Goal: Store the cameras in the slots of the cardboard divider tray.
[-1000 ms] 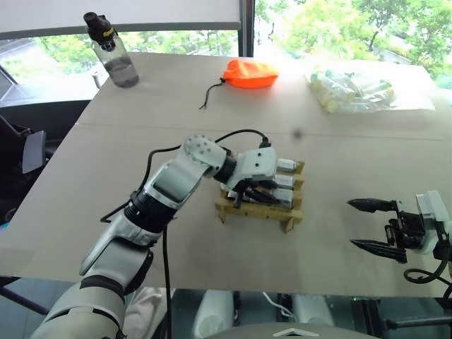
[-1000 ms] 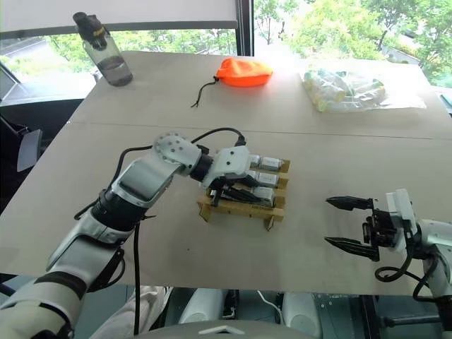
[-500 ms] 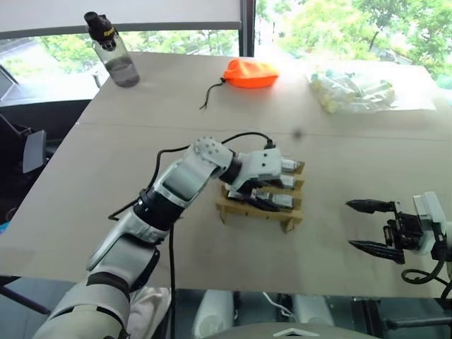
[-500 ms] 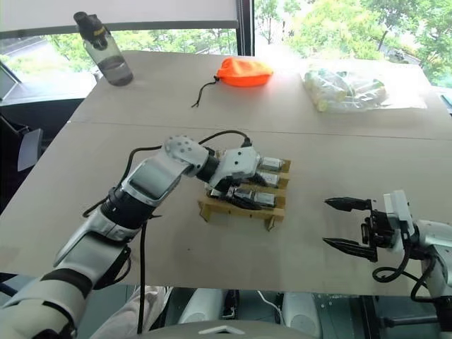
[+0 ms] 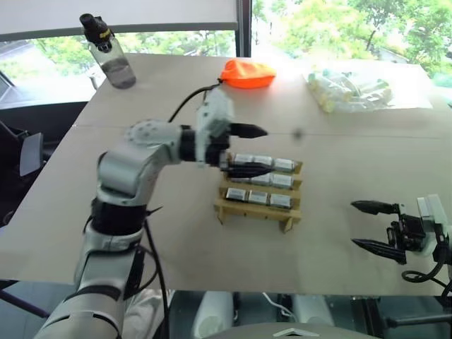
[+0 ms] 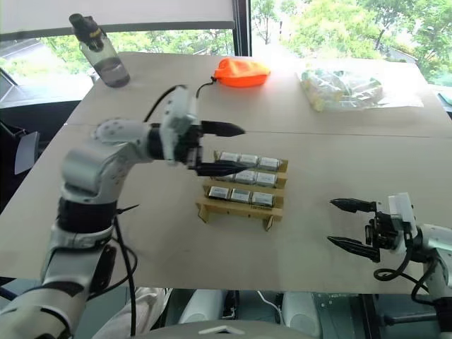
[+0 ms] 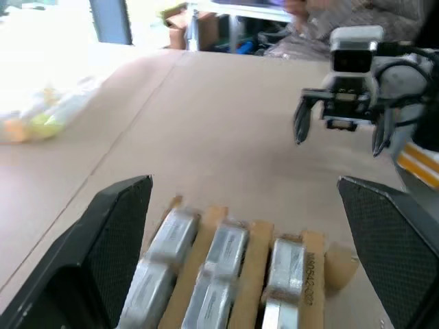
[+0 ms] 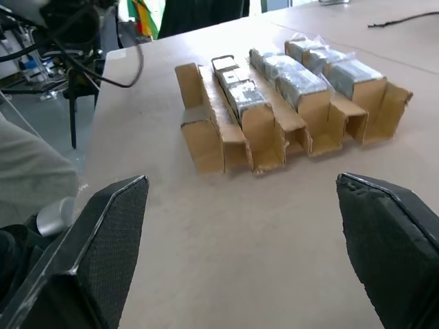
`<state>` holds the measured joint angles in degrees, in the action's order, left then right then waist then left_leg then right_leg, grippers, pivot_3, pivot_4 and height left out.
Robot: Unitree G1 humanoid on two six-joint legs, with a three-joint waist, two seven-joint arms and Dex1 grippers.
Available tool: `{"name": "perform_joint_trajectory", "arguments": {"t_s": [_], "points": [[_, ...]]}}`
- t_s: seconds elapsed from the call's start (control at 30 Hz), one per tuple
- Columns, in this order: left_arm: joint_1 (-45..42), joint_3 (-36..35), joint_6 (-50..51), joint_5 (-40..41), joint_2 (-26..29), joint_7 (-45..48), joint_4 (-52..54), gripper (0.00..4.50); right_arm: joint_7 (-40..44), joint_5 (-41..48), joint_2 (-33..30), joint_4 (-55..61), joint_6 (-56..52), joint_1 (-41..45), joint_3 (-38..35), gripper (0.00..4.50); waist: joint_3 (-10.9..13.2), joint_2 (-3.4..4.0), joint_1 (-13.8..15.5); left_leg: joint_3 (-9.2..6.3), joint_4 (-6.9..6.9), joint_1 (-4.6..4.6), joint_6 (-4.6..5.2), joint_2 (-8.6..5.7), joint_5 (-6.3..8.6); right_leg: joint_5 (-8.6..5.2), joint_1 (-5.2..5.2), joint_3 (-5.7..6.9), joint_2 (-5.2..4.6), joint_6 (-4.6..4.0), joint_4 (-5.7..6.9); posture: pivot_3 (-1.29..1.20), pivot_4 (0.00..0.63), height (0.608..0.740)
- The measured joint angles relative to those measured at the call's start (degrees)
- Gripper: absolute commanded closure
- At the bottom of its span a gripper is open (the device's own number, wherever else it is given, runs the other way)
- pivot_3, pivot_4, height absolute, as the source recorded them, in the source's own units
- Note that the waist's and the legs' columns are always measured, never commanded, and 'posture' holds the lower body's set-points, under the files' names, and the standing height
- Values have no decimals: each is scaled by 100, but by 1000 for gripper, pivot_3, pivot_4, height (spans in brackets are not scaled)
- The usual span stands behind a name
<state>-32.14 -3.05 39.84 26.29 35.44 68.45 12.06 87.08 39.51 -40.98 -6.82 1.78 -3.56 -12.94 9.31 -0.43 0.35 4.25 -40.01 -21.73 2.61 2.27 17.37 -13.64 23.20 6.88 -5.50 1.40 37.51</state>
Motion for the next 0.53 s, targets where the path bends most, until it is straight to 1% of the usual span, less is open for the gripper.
{"name": "perform_joint_trajectory", "arguments": {"t_s": [0.07,0.17,0.23,0.27,0.37,0.47,0.53], "points": [[914,-544,-437,-16,136,-127,-227,44,-16,-24,5,-142,26,25,-102,174,0,0,17,1,-2,2,0,-1,0,0,-1,4,-4,0,0,0,150,726],[1908,-997,-1088,-46,200,-158,-497,44,-1,-83,11,-365,95,186,-142,174,0,-5,60,-6,-8,-2,0,-4,1,0,-7,9,-12,0,-5,0,150,726],[2428,-1097,-1470,-72,221,-151,-592,44,12,-153,13,-577,111,369,-134,174,0,-6,87,-14,-8,-2,1,-7,2,0,-13,9,-18,0,-10,0,150,726],[2513,-1098,-1515,-98,222,-156,-633,44,12,-166,10,-607,114,394,-136,174,0,-5,97,-16,-8,-3,2,-8,2,0,-13,10,-20,0,-9,0,150,726],[2848,-1081,-2268,-319,211,-143,-1042,44,27,-323,9,-951,144,691,-104,174,-1,-4,96,-19,-7,-4,1,-6,2,0,-13,15,-16,-1,-8,0,150,726],[2953,-1037,-2936,-403,194,-41,-1301,44,75,-450,-12,-1309,219,910,-98,174,-1,-4,91,-15,-6,-3,2,-6,2,0,-13,20,-17,-1,-8,0,150,726],[2966,-1028,-3058,-405,189,-3,-1326,44,94,-485,-35,-1367,231,922,-97,174,-1,-3,77,-13,-6,-3,3,-6,3,0,-13,21,-19,-1,-8,0,150,726]]}}
